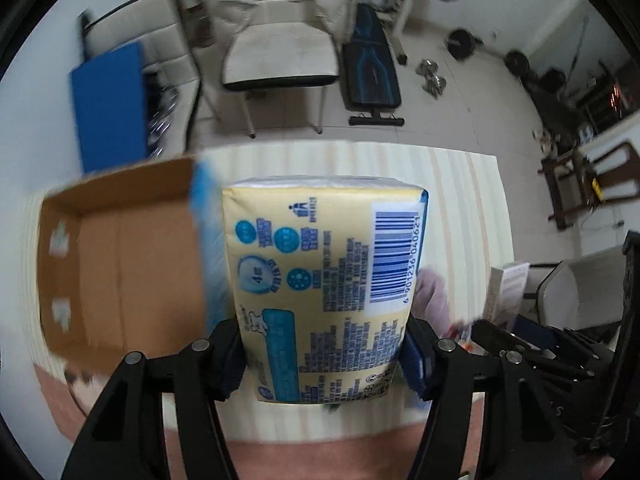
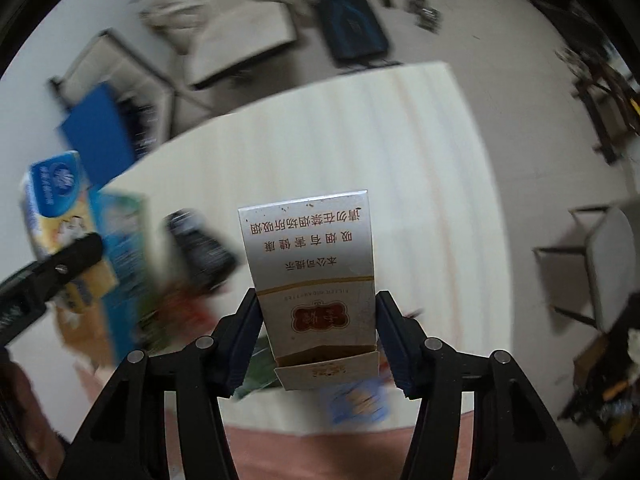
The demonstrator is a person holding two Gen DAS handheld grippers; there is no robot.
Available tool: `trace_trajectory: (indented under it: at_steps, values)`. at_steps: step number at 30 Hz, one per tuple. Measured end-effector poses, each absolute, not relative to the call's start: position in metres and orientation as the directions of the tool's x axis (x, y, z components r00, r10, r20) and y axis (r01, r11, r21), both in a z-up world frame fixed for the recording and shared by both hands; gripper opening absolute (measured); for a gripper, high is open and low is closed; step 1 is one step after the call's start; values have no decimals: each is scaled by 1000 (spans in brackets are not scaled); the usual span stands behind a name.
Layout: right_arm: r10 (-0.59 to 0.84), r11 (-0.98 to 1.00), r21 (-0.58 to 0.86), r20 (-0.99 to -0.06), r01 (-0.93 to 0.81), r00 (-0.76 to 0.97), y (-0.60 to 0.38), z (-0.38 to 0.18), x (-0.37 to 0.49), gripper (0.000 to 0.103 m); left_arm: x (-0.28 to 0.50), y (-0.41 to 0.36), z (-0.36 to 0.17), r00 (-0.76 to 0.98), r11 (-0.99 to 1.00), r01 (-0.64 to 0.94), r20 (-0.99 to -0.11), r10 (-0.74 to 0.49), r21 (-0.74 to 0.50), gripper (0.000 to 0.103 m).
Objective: Organize soft objects
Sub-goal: 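Carry both items into the cardboard box and open both tools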
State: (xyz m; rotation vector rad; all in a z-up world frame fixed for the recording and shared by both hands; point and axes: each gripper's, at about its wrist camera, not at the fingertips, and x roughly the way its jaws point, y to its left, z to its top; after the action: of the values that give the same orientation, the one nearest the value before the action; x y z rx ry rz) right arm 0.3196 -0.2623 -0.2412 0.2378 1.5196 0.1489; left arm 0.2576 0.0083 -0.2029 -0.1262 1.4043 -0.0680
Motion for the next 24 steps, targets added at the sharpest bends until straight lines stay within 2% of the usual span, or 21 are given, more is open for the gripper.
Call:
trace_trajectory:
  at_steps: [5, 10, 16, 24]
  values:
    - [350, 935, 347, -936, -67, 40, -177, -199, 282, 59, 205, 93, -197, 170, 983, -119, -979, -117, -139, 60]
    - [376, 915, 367, -927, -165, 21, -68, -192, 265, 59, 212, 183, -204, 168, 969, -201, -979, -113, -146, 60]
    - [333, 928, 325, -943, -181, 13, 41, -226, 307, 59, 266, 245, -222, 123, 964, -206, -982, -146, -169, 60]
    - [271, 949, 276, -961, -152, -52, 112, -299, 364, 59, 339, 275, -304, -59, 941, -203, -956, -288, -271, 61]
